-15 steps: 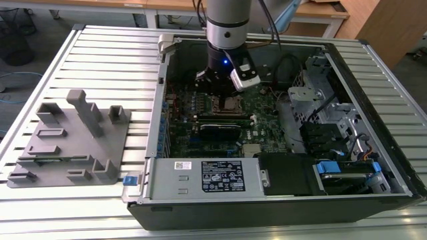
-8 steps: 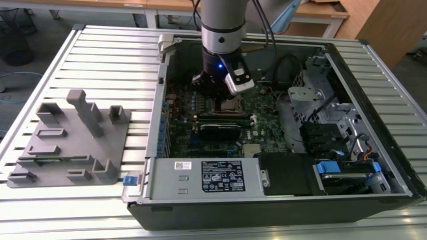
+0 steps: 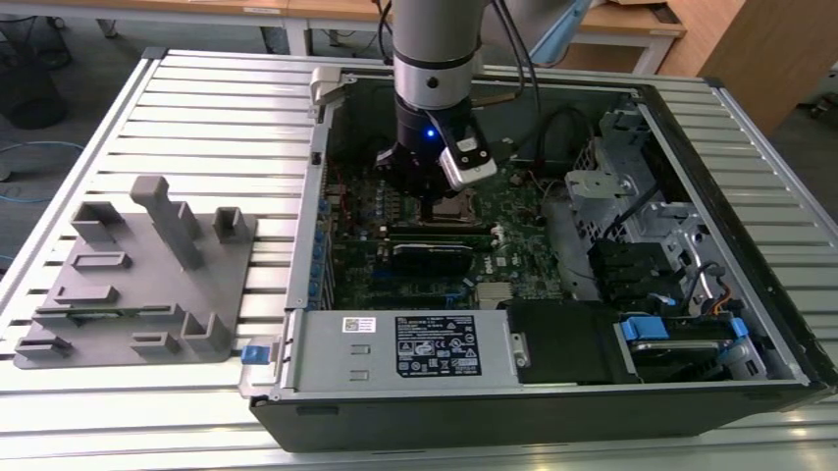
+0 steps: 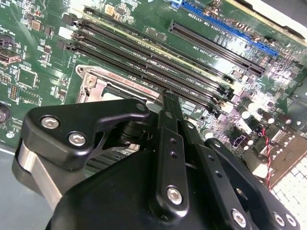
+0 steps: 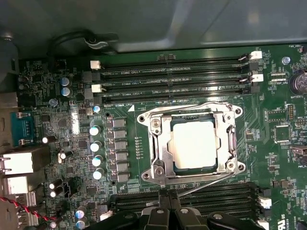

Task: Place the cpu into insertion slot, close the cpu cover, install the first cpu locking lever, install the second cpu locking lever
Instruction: 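Install the second cpu locking lever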

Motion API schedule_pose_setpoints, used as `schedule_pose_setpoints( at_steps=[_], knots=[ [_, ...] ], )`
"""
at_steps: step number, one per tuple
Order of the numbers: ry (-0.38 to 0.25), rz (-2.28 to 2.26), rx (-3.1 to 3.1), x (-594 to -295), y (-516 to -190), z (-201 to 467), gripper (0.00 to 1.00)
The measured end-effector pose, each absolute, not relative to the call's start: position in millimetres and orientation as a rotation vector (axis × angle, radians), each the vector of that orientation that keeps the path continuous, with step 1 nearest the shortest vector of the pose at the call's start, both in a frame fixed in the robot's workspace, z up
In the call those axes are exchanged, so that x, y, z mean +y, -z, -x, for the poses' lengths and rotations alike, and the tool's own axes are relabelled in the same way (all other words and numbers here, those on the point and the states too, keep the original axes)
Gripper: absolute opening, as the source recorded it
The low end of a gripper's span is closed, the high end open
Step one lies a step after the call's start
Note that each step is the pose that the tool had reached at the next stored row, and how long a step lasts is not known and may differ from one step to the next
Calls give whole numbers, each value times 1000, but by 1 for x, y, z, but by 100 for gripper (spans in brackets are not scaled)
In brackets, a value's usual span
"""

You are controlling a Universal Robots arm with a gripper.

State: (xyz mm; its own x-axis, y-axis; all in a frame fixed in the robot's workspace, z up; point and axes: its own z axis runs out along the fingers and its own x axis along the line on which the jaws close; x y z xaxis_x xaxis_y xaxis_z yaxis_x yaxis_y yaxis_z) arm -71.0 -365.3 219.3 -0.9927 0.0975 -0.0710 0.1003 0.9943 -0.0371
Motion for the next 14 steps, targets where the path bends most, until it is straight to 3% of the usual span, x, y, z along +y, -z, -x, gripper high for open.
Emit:
schedule_pose_setpoints(
  at_steps=[14],
  knots=[
    [62, -152, 3068, -365, -214, 71, 11]
  ],
)
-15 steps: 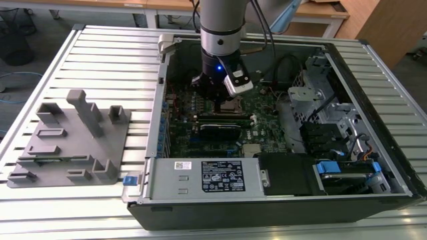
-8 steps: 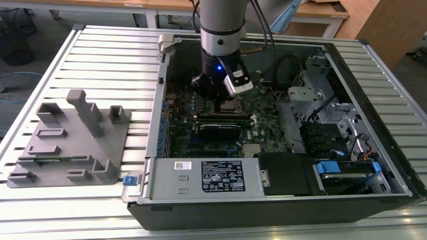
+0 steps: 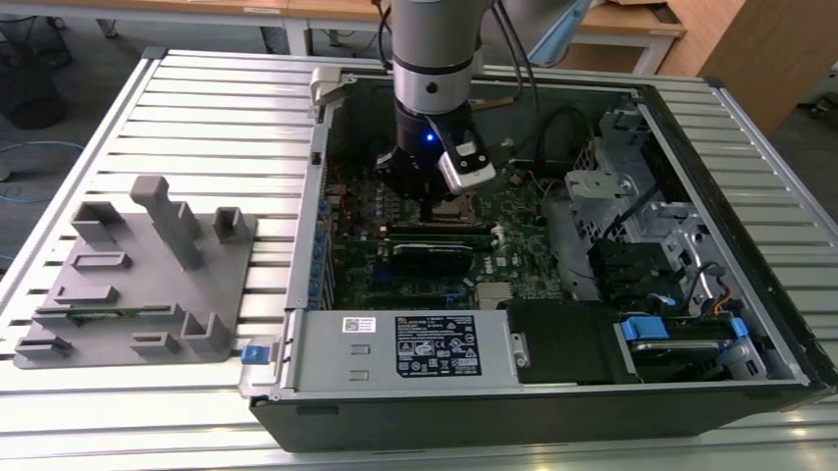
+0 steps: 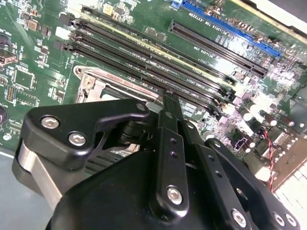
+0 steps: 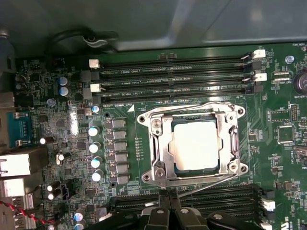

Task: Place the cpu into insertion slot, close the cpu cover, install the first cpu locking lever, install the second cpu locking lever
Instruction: 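Install the second cpu locking lever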

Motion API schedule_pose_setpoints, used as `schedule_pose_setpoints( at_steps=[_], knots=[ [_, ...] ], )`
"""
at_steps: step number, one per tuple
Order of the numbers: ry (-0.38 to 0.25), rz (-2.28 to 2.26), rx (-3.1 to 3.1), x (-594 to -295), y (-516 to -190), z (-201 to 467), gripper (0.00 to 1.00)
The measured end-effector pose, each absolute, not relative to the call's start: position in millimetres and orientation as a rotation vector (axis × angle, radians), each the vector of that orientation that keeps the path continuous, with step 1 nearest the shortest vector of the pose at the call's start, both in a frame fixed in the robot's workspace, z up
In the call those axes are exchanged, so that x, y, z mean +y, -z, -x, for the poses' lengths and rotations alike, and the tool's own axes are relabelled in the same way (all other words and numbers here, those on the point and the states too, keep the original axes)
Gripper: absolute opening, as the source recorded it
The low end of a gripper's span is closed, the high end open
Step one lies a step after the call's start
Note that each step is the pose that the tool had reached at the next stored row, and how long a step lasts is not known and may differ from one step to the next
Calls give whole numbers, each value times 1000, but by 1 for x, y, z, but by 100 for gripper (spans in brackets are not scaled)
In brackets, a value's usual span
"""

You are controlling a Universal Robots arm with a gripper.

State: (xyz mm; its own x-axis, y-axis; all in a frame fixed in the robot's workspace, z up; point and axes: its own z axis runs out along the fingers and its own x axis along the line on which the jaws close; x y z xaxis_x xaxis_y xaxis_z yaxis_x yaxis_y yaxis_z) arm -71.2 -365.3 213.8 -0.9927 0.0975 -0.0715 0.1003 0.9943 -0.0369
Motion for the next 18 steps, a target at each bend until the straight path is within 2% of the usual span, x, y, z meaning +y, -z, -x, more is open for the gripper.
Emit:
schedule_pose_setpoints(
  at_steps=[18],
  knots=[
    [44, -153, 3057, -365, -202, 80, 11]
  ],
)
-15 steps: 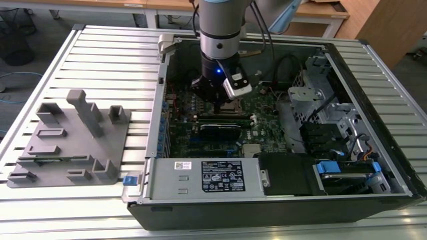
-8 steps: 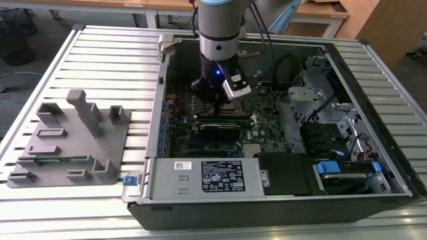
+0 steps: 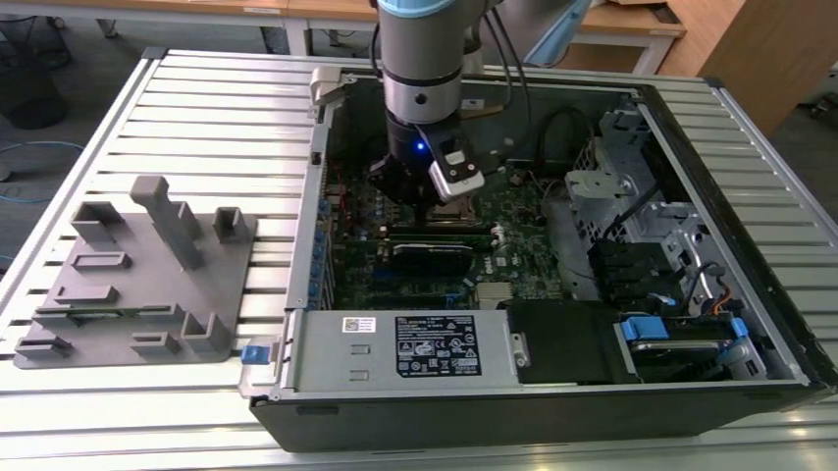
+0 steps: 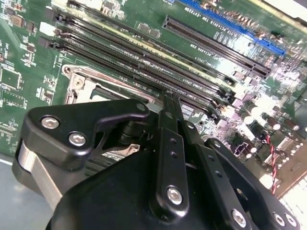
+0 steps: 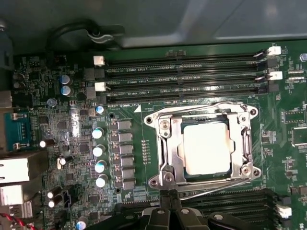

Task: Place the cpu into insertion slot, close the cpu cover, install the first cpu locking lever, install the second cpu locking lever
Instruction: 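Install the second cpu locking lever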

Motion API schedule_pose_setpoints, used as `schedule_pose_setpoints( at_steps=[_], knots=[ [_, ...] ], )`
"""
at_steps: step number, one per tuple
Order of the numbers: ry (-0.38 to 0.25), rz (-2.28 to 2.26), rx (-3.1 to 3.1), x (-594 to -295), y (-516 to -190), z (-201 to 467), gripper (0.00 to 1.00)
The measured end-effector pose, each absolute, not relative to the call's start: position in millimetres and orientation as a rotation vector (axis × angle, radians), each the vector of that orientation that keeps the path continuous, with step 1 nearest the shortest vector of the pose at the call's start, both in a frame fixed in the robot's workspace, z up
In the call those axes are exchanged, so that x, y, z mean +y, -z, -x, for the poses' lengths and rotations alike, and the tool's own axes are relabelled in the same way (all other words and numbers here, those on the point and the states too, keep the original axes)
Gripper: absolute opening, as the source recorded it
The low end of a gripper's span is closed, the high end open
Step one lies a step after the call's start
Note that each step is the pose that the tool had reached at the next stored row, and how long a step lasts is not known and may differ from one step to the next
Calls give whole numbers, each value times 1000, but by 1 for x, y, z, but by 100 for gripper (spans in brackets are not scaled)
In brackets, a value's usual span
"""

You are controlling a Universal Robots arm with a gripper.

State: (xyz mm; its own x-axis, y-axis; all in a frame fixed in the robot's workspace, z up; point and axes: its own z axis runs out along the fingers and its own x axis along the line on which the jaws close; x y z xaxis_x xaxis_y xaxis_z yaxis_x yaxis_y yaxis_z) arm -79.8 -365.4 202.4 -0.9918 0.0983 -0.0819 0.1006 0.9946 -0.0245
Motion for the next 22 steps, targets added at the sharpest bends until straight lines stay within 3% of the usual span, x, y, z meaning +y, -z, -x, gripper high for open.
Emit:
schedule_pose_setpoints(
  at_steps=[16, 22],
  knots=[
    [-41, -156, 3056, -365, -199, 81, 11],
    [-44, -156, 3054, -365, -199, 83, 11]
  ],
)
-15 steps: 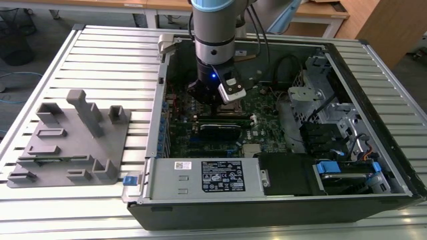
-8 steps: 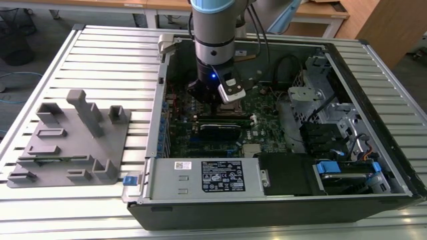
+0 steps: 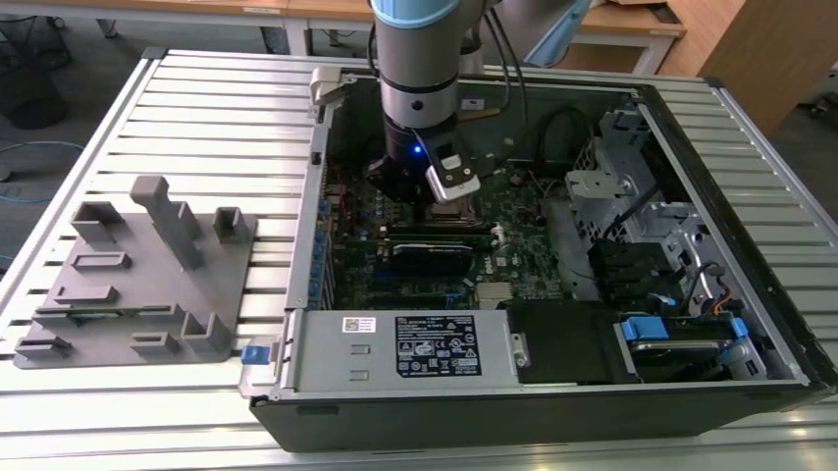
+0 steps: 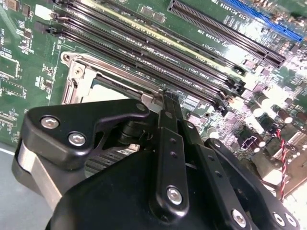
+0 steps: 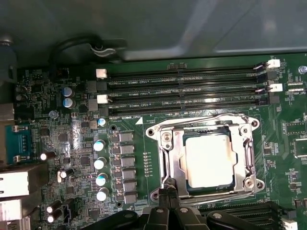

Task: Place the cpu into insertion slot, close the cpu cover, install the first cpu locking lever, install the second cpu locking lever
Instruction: 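Install the second cpu locking lever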

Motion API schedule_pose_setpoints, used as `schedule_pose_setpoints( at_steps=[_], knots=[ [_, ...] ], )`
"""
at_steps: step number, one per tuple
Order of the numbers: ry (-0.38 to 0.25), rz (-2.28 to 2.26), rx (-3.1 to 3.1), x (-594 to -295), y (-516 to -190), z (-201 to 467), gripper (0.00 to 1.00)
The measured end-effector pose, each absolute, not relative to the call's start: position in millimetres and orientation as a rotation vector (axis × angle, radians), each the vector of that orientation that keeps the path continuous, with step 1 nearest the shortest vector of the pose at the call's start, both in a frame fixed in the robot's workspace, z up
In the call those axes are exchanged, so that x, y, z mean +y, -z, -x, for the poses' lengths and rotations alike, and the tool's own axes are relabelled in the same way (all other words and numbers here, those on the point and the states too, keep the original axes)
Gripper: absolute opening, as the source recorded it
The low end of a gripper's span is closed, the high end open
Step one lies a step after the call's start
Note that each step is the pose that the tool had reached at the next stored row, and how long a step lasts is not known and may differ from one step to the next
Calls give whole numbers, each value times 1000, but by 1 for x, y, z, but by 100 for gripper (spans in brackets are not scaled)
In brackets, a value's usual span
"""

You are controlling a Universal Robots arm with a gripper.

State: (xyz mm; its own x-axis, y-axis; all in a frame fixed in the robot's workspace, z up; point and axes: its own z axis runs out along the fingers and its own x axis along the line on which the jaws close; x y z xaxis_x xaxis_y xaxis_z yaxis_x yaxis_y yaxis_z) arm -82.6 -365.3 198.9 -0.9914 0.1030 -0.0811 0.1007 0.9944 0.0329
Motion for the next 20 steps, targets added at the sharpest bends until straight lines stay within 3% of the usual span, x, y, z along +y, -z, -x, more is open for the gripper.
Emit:
schedule_pose_setpoints(
  at_steps=[20],
  knots=[
    [-44, -156, 3049, -365, -194, 94, 11]
  ],
)
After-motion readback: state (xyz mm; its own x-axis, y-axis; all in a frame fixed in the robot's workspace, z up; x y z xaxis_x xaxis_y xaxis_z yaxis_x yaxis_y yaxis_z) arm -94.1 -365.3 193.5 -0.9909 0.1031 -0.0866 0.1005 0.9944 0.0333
